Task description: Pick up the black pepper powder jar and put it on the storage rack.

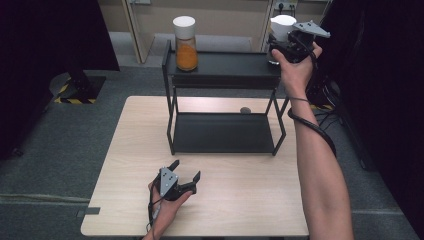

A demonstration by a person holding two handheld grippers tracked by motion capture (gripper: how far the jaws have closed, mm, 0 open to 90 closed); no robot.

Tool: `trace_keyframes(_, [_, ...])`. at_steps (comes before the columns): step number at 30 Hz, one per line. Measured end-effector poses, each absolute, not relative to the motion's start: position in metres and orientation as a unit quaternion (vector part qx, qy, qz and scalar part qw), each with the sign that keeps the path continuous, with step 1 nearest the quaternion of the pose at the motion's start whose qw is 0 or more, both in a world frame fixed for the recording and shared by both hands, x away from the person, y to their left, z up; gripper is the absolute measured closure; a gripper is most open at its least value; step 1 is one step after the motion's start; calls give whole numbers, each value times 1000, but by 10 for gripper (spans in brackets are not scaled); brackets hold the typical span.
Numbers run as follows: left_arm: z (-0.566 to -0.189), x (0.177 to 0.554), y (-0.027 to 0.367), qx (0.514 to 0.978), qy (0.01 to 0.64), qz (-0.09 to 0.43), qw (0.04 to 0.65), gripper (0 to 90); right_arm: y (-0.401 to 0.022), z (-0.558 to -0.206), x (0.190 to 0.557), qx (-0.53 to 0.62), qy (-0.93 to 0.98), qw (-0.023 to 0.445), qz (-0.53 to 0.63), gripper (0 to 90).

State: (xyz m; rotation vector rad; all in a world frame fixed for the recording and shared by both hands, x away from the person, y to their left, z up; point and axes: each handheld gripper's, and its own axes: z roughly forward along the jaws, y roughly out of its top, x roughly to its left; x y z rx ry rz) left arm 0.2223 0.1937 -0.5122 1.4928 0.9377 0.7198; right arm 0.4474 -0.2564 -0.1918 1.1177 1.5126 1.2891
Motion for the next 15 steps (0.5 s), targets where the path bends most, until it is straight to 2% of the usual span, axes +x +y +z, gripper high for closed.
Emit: trace_keyframes(15, [-513,222,193,639,399,309,581,112,-253,-195,450,447,603,421,510,309])
